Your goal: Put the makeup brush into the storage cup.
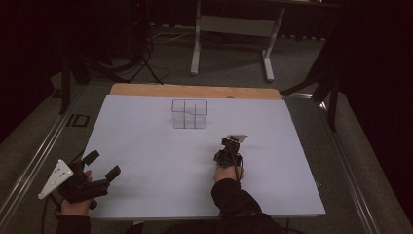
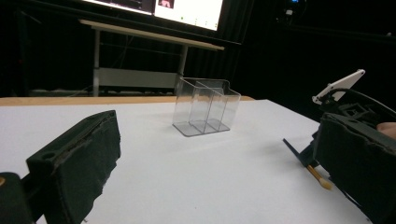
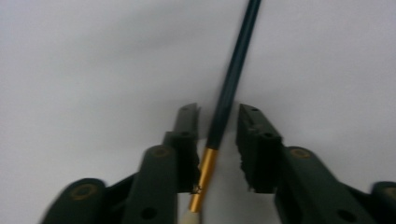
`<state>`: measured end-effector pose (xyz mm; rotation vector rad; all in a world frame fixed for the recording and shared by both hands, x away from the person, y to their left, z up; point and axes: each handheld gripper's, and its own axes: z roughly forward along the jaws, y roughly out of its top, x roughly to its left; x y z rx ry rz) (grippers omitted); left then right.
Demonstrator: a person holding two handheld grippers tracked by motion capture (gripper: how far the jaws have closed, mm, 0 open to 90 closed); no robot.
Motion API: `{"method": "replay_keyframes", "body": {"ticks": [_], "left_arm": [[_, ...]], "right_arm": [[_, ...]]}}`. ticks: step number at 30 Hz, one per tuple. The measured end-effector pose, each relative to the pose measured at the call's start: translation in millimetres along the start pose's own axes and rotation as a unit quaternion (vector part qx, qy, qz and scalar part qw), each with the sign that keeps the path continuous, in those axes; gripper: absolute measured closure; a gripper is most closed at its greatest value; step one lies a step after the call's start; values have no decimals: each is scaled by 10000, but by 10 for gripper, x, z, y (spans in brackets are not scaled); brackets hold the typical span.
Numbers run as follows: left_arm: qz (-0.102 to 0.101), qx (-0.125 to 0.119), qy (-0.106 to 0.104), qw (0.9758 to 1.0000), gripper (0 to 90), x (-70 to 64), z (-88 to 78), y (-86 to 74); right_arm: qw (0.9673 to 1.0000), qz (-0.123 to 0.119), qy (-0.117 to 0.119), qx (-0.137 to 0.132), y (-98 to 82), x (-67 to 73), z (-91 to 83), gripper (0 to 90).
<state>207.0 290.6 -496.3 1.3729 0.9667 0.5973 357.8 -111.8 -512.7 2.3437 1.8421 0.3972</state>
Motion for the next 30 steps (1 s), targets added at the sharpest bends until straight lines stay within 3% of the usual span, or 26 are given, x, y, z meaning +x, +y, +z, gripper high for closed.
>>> {"method": "replay_keyframes", "body": {"ticks": [4,12,18,20,25,30], "left_arm": [[-20,-5,1,10000,9,8,-1,-2],[-13,5,-14,10000,9,6,1,-1],[37,58,-38,10000,9,-6,9,-4],[33,53,-66,10000,9,-13,16,-4],[65,121,-106,9998,9,-21,39,-10],[129,181,-156,9996,9,-39,58,-14]], "right_arm": [[10000,-64,-48,-52,-14,-28,1,813],[9998,-137,0,-130,21,-69,-37,825],[9990,-396,140,-182,113,-122,-128,825],[9973,-674,156,-239,146,-138,-162,826],[9959,-732,452,-288,268,-290,-284,829],[9908,-1193,597,-239,385,-405,-335,828]]}}
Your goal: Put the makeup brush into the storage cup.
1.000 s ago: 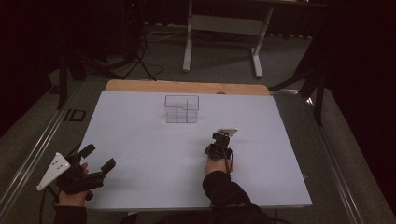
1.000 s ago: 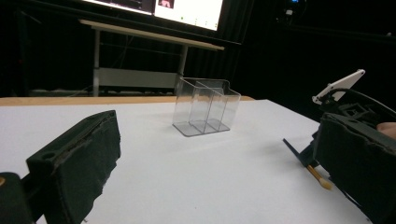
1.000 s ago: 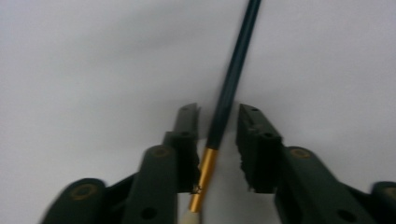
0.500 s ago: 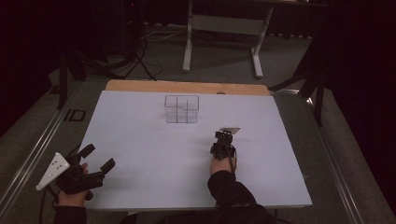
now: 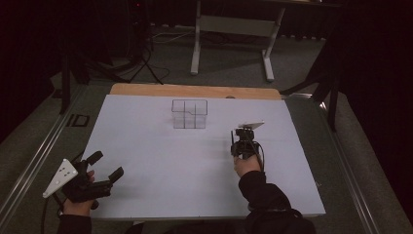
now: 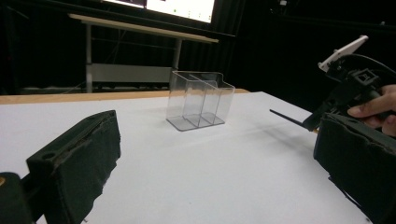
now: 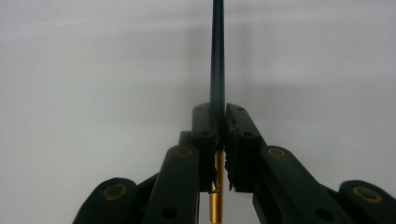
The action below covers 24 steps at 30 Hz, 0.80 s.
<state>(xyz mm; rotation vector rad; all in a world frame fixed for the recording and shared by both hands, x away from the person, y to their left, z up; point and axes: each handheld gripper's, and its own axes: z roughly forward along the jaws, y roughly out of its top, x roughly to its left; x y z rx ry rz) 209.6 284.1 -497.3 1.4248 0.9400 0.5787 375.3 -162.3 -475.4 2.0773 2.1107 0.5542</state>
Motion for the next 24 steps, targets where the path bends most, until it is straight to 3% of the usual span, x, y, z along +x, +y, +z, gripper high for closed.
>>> {"method": "replay_keyframes", "body": {"ticks": [3,6,9,14,15,16,19,23,24], "left_arm": [[-3,31,-20,10000,8,-4,11,-4],[15,71,-31,10000,9,-9,22,-10],[53,119,-43,9999,8,-15,27,-14],[57,184,-35,9998,9,-28,27,-26],[48,194,-32,9998,9,-32,31,-28],[67,221,-36,9997,9,-33,38,-30],[73,300,-83,9995,9,-43,61,-41],[159,426,-81,9989,9,-56,87,-53],[154,431,-77,9989,9,-58,90,-55]], "right_arm": [[9989,-431,62,179,44,-74,2,829],[9946,-949,143,388,73,-146,18,830],[9883,-1425,216,503,90,-211,26,830],[9769,-2008,266,688,103,-294,42,832],[9727,-2187,257,732,100,-300,50,832],[9712,-2245,293,747,99,-314,51,832],[9617,-2598,377,789,81,-324,44,832],[9404,-3290,365,775,80,-326,18,832],[9395,-3301,450,799,95,-344,18,832]]}}
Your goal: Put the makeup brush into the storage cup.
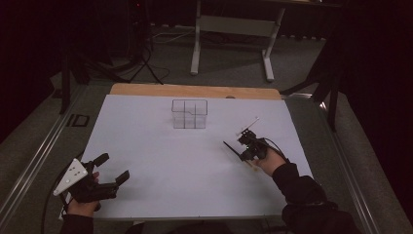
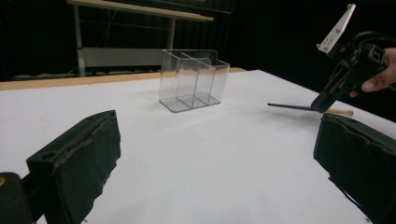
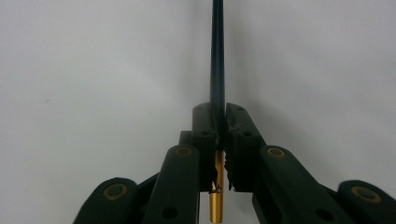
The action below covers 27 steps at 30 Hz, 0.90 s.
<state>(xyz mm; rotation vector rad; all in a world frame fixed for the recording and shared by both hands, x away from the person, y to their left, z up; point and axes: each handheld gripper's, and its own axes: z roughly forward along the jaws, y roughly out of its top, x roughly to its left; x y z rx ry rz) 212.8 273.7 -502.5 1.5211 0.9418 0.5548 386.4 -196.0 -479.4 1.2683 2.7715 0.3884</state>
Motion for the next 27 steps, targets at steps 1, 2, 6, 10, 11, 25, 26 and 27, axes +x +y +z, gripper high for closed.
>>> {"method": "replay_keyframes", "body": {"ticks": [1,2,6,10,11,25,26,27], "left_arm": [[1,17,3,10000,9,0,0,-1],[-7,20,0,10000,9,0,0,-2],[-12,109,-30,9999,9,-12,16,-14],[29,354,-127,9993,9,-34,81,-33],[46,409,-159,9990,9,-47,100,-31],[384,1755,-966,9790,9,-319,502,-56],[297,1852,-1018,9770,9,-332,530,-53],[256,1943,-1058,9749,9,-346,556,-46]], "right_arm": [[9999,-126,4,-4,1,-13,-4,832],[9996,-275,-23,22,1,-21,-6,832],[9986,-507,108,-100,-11,-96,-38,832],[9948,-985,172,-181,-37,-140,-88,832],[9937,-1084,210,-176,-44,-158,-94,832],[9637,-2575,678,190,-77,-111,-130,831],[9607,-2687,679,163,-79,-92,-123,831],[9589,-2745,695,188,-81,-71,-116,831]]}}
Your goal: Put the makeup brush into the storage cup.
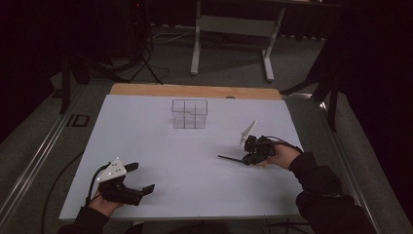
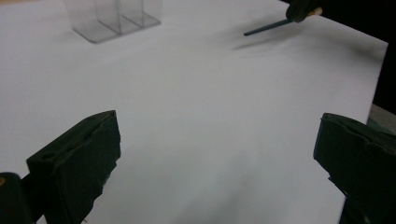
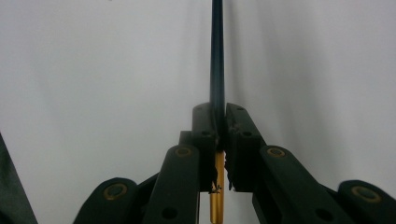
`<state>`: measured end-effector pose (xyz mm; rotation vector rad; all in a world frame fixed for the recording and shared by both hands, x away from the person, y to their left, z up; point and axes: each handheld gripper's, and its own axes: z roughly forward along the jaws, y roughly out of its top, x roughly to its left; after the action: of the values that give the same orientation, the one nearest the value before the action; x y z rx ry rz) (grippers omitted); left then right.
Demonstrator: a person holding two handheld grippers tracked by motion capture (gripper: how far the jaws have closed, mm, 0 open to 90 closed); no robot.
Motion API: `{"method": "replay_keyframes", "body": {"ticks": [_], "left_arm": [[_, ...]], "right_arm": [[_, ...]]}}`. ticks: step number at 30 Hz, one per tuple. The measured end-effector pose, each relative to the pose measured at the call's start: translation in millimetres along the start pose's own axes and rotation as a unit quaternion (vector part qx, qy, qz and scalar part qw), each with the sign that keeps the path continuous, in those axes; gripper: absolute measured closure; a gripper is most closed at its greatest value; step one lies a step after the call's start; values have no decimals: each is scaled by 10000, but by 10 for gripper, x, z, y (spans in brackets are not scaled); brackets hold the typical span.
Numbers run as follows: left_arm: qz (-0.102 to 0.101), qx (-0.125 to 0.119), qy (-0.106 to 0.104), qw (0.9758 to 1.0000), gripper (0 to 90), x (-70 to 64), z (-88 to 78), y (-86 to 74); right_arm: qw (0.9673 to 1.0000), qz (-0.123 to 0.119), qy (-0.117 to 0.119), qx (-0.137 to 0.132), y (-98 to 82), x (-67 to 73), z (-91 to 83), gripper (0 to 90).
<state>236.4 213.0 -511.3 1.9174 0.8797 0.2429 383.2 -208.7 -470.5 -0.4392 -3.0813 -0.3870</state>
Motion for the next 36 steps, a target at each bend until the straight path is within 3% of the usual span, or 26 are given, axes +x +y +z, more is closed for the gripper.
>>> {"method": "replay_keyframes", "body": {"ticks": [4,8,10,13,16,20,24,32,36], "left_arm": [[81,250,-80,9996,9,-33,70,103],[280,310,-196,9989,9,-62,128,251],[539,387,-245,9975,9,-105,175,341],[1045,447,-193,9933,25,-205,255,480],[1297,498,-299,9898,37,-289,365,614],[1878,574,-262,9802,71,-428,540,748],[2537,702,-115,9647,131,-579,742,829],[3171,720,-130,9456,233,-744,1075,924],[3553,796,-89,9313,295,-796,1189,917]], "right_arm": [[9992,-383,145,15,35,71,19,831],[9984,-495,257,-36,71,95,14,831],[9977,-611,267,-77,96,113,6,832],[9970,-637,386,-198,142,132,-29,832],[9969,-630,418,-221,189,140,-39,832],[9961,-691,502,-203,239,170,-23,832],[9966,-557,554,-240,274,170,-38,832],[9959,-464,667,-390,343,179,-65,832],[9953,-486,751,-364,369,207,-53,832]]}}
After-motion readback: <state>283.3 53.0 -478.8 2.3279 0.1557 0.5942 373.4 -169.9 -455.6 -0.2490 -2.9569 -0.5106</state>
